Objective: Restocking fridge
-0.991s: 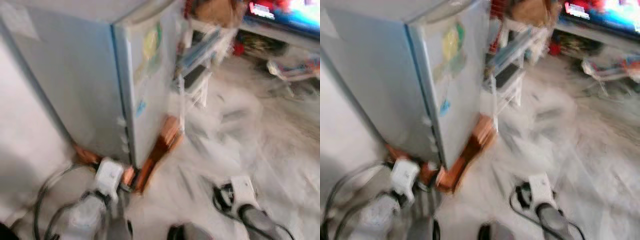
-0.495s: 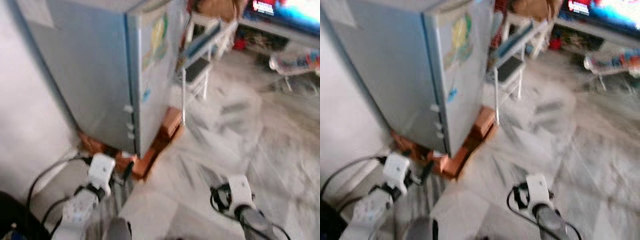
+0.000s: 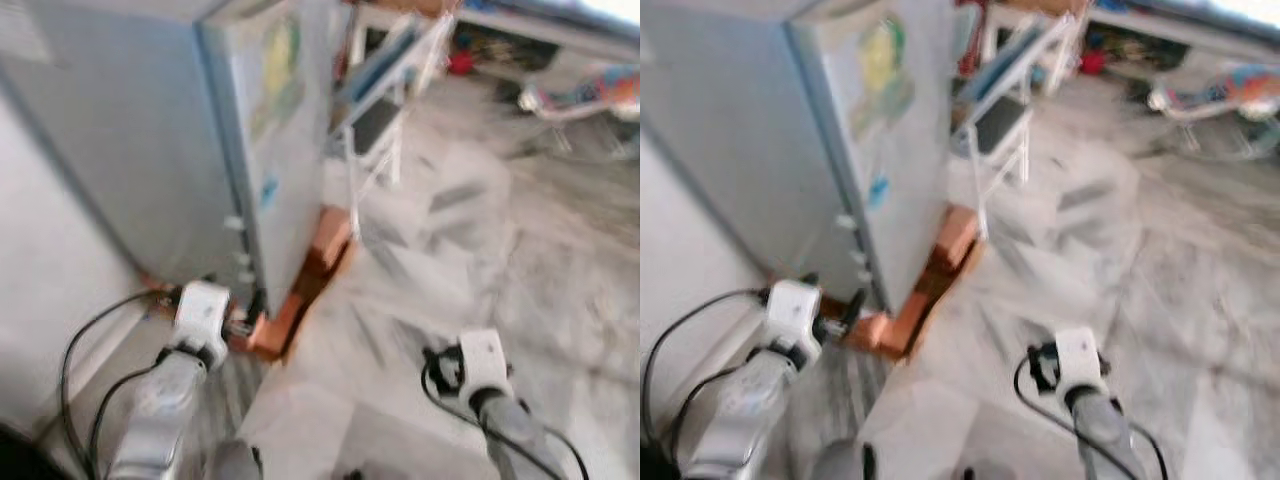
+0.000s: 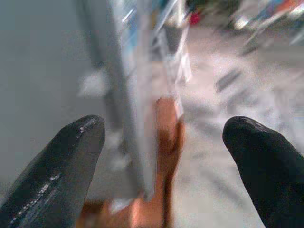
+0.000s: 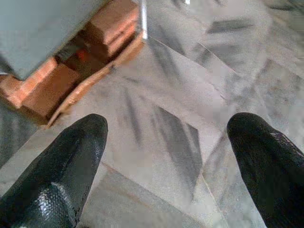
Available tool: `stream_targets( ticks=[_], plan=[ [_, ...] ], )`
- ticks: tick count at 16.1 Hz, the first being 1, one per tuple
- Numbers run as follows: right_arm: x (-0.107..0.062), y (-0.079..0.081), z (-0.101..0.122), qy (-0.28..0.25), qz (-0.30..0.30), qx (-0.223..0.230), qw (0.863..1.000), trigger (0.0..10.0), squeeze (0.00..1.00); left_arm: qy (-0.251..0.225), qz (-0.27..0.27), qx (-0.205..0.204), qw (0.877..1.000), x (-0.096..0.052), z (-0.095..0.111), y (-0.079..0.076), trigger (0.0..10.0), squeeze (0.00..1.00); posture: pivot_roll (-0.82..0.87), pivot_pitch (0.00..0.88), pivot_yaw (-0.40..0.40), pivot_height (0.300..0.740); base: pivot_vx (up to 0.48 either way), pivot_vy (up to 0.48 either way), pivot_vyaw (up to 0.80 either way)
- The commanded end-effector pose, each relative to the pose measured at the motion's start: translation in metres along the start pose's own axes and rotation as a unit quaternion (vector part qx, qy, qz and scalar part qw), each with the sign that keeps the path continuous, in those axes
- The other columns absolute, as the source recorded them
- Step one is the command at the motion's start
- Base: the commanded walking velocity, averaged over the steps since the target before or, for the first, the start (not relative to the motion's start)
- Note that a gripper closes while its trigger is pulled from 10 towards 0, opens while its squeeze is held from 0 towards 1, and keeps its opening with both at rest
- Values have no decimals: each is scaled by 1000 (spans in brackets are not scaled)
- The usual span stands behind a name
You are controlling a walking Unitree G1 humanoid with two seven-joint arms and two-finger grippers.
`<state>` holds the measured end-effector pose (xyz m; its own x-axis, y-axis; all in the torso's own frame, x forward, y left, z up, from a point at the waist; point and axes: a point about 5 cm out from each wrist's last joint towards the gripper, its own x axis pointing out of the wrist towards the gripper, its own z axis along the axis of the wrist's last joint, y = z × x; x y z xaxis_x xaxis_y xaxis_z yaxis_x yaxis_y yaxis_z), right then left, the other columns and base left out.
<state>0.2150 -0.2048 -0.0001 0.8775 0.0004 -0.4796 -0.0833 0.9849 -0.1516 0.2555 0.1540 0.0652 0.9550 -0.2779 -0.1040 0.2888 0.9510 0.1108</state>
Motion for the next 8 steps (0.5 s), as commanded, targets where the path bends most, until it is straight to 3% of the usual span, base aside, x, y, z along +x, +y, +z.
stream_targets(
  ticks=[1, 3, 6, 8],
  plan=[
    [1, 0, 12, -23, -8, 11, 1000, 10000, 0, 9, 24, -5, 1000, 6, -4, 11, 10000, 0, 125, 125, -93, 740, 0, 0, -800],
    [3, 6, 20, -36, -2, 15, 999, 10000, 0, -1, 47, -8, 999, 20, 5, 26, 10000, 0, 121, 124, -92, 740, 0, 0, -800],
    [5, 8, 24, -49, -7, 26, 998, 10000, 0, -10, 88, 8, 996, 26, 11, 41, 10000, 0, 115, 122, -89, 740, 0, 0, -800],
    [5, 8, 35, -73, -6, 36, 997, 10000, 0, -9, 106, -4, 994, 21, 8, 45, 10000, 0, 103, 121, -74, 740, 0, 0, 0]
  ],
)
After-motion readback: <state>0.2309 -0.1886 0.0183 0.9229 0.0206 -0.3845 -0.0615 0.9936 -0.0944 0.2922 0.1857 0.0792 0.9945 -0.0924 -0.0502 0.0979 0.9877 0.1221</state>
